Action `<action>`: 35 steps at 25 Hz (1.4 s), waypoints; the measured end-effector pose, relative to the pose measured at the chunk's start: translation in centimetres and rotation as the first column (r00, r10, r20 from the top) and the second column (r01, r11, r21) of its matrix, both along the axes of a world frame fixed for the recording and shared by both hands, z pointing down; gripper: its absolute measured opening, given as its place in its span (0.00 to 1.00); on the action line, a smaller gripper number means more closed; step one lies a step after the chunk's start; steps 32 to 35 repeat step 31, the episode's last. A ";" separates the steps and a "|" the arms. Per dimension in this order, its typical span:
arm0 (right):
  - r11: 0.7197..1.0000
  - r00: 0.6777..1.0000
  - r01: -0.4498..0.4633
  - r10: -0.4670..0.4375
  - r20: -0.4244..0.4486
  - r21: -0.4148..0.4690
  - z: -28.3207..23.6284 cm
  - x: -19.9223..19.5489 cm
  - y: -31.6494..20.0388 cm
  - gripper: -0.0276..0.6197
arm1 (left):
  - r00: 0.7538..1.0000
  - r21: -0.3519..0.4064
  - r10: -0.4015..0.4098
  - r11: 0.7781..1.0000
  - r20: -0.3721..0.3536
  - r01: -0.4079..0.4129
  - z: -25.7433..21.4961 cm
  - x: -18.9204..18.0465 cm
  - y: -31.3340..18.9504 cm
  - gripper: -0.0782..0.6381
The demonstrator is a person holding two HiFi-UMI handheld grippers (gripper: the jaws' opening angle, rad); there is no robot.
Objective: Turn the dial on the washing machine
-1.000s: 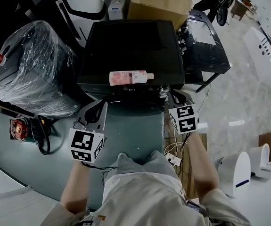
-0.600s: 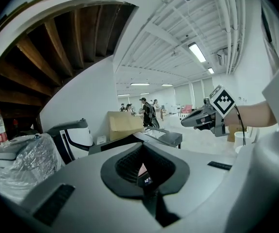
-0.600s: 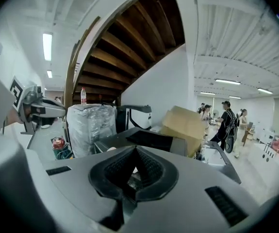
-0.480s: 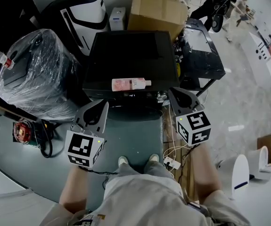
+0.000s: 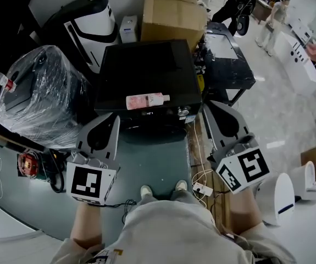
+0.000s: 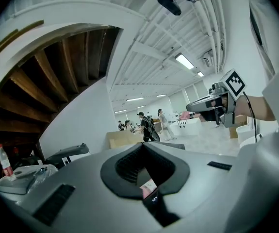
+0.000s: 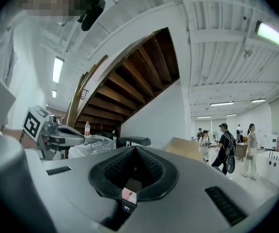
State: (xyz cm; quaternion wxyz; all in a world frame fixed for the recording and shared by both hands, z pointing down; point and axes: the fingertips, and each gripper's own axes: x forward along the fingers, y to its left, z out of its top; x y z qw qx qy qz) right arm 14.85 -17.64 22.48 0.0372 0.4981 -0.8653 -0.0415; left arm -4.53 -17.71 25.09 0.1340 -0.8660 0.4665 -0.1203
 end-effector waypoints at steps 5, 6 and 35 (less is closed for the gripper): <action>0.998 1.000 0.011 -0.012 0.009 0.066 -3.3 -0.5 3.5 0.09 | 0.994 0.021 -0.003 1.000 -0.110 0.005 -3.9 0.6 2.0 0.13; 0.997 1.000 0.015 -0.015 0.009 0.081 -4.0 -0.7 4.0 0.09 | 0.993 0.030 -0.009 0.999 -0.115 0.012 -4.4 0.4 2.3 0.13; 0.990 0.989 0.109 -0.100 -0.105 0.089 -3.5 -3.8 5.5 0.09 | 0.991 0.036 -0.007 0.999 -0.136 0.012 -5.4 -0.5 4.1 0.13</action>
